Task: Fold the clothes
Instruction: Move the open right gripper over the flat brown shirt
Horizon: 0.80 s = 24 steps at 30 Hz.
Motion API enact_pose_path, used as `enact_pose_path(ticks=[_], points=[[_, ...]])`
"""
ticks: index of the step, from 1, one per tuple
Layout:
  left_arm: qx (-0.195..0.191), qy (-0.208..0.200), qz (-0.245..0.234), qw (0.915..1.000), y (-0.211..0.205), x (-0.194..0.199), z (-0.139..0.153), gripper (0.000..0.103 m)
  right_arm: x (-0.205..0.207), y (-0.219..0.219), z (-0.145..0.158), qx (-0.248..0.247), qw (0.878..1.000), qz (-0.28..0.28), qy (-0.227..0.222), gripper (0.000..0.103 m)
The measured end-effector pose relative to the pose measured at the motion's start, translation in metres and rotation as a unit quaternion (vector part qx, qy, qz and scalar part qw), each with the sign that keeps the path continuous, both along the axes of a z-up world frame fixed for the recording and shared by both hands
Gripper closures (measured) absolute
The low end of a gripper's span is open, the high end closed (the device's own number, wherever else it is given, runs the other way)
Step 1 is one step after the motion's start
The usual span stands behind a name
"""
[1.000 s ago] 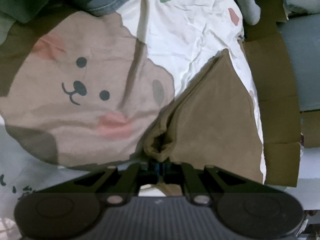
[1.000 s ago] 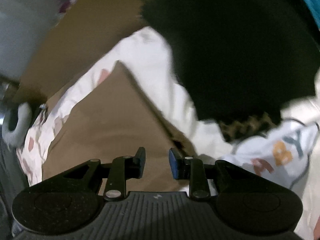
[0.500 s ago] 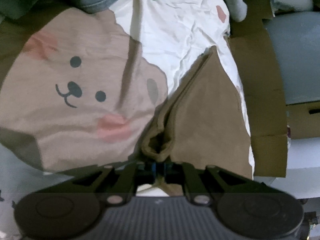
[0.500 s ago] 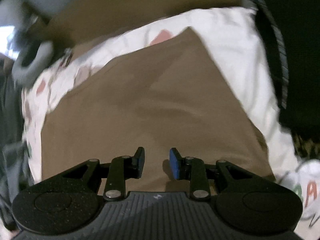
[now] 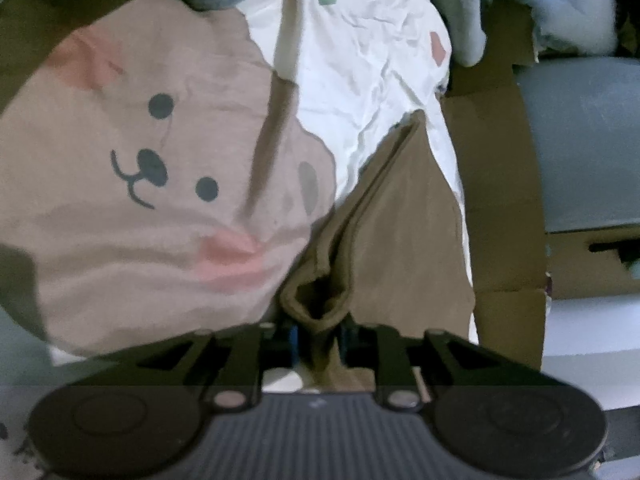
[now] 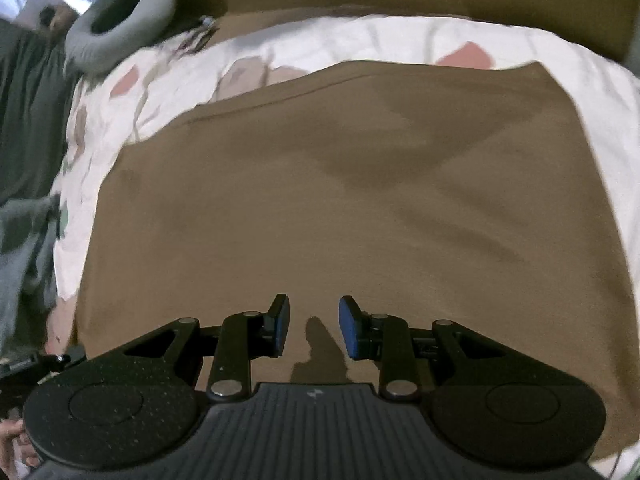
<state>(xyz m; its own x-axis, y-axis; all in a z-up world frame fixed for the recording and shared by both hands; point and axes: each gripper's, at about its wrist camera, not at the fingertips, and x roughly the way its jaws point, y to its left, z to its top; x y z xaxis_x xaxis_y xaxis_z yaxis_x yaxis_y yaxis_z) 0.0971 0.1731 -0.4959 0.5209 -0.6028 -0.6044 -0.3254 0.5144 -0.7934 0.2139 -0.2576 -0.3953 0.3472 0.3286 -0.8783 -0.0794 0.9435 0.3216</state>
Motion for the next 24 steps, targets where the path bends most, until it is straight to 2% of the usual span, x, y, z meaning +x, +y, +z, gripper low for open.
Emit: enact_pose_path(ticks=[7,15,24], points=[[-0.001,-0.017,0.012,0.9998,0.002,-0.004,0.007,0.094,0.007,0.032,-0.012,-0.013,0.999,0.037,0.01,0.076],[-0.014,-0.025,0.026,0.9992,0.003,-0.008,0.009,0.095,-0.022,0.052,-0.021,-0.029,0.994,0.107,0.02,0.085],[-0.026,-0.03,0.032,0.9987,0.003,-0.009,0.012,0.095,-0.058,0.063,-0.022,-0.046,0.982,0.184,0.022,0.085]])
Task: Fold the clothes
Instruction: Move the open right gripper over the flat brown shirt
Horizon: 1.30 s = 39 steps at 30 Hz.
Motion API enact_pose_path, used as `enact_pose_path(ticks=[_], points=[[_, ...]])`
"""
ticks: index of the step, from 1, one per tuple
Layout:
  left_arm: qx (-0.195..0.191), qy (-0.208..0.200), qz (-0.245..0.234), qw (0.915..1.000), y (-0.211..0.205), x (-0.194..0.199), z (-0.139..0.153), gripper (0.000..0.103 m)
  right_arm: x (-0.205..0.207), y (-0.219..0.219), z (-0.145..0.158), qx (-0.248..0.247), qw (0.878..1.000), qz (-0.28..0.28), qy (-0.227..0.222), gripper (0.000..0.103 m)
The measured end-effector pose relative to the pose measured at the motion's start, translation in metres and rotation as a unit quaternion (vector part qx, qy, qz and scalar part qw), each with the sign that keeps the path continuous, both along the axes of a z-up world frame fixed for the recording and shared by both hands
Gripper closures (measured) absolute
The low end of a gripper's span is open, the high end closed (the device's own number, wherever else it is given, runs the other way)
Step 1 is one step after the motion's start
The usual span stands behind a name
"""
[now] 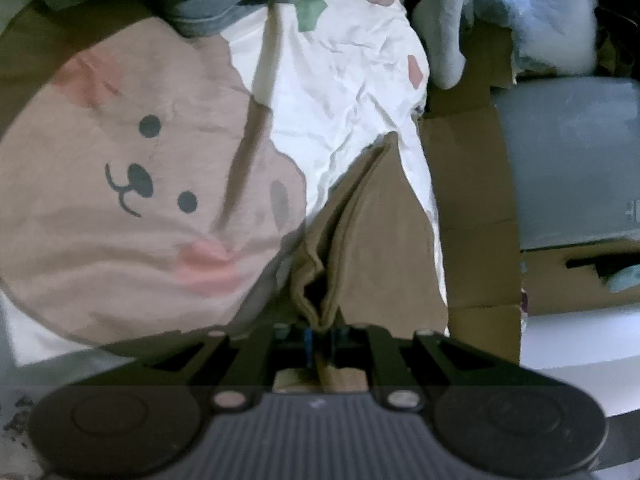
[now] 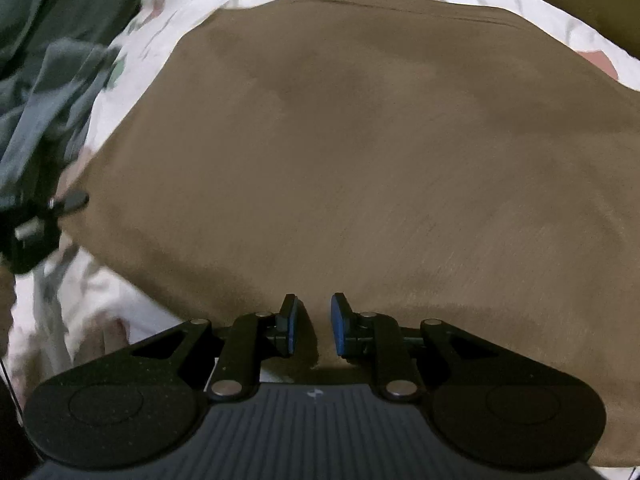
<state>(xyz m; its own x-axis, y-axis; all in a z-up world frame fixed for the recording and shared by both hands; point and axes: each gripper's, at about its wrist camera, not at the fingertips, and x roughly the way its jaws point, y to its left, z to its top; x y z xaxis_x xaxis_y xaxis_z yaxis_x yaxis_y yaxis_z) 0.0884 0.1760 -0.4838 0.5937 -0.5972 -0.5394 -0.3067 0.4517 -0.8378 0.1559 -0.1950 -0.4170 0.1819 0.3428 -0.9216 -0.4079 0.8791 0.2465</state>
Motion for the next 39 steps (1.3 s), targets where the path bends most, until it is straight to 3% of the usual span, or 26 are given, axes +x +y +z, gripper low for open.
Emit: enact_pose_path(ticks=[11,14,22,39], points=[[0.002,0.004,-0.003,1.0,-0.002,-0.003,-0.005,0.095,-0.017,0.007,-0.002,-0.013,0.999,0.033,0.006,0.086],[0.003,0.006,-0.003,1.0,-0.001,-0.005,-0.007,0.095,-0.016,0.014,0.006,-0.009,0.999,0.038,0.001,0.094],[-0.004,0.01,-0.002,0.9999,0.001,-0.005,-0.01,0.095,-0.019,0.057,0.008,-0.003,0.993,0.112,-0.026,0.094],[-0.011,0.016,-0.011,0.9997,0.002,-0.001,-0.016,0.095,-0.02,0.112,0.005,0.027,0.986,0.161,-0.035,0.094]])
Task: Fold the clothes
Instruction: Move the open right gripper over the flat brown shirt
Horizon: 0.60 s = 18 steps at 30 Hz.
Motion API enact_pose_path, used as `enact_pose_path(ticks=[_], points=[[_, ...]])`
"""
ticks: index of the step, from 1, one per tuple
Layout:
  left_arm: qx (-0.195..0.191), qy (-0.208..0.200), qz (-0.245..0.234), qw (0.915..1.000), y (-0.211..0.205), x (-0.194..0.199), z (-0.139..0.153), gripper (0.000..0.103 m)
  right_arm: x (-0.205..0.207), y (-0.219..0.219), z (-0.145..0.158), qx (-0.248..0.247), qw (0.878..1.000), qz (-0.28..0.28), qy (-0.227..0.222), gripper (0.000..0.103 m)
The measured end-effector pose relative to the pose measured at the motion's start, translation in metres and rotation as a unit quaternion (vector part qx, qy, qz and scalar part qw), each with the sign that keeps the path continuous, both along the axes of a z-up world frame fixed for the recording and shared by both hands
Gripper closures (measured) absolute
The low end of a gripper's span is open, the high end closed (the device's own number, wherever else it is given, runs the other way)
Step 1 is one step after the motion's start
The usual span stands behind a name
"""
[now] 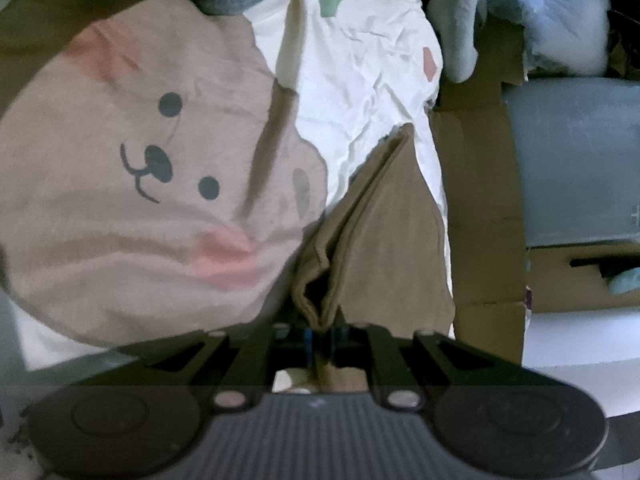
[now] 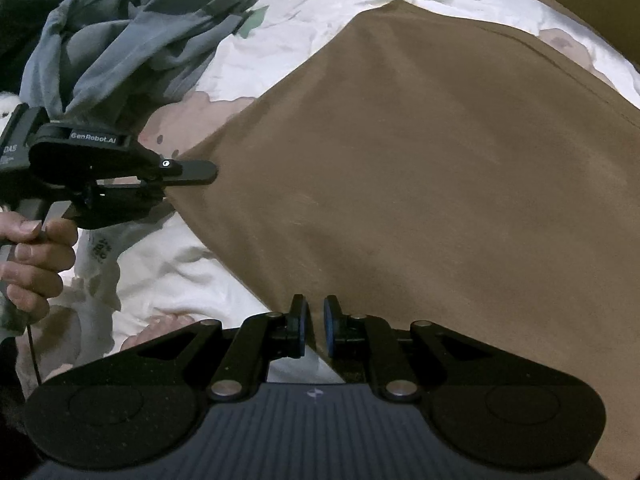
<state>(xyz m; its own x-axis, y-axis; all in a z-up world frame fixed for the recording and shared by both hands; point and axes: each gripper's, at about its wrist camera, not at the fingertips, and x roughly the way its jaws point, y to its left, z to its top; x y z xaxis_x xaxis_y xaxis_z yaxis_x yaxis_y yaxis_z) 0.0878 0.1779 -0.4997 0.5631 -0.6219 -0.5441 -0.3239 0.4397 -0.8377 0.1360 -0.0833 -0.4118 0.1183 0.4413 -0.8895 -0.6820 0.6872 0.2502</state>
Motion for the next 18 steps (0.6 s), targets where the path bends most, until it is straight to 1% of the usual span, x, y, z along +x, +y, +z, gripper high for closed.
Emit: enact_pose_path(ticks=[3,8,14,18], points=[[-0.003,0.001,0.002,1.0,0.0,-0.001,-0.002,0.095,0.001,-0.01,0.005,-0.01,1.0,-0.004,-0.011,0.093],[-0.005,0.001,0.006,1.0,-0.001,-0.001,-0.002,0.095,0.009,-0.045,0.005,-0.034,0.998,-0.05,-0.013,0.093],[-0.002,0.0,0.007,1.0,-0.002,-0.001,-0.001,0.095,0.011,-0.087,0.009,-0.051,0.995,-0.083,-0.021,0.093],[0.001,0.002,0.008,1.0,-0.001,-0.003,0.0,0.095,0.013,-0.114,0.008,-0.055,0.991,-0.119,-0.017,0.093]])
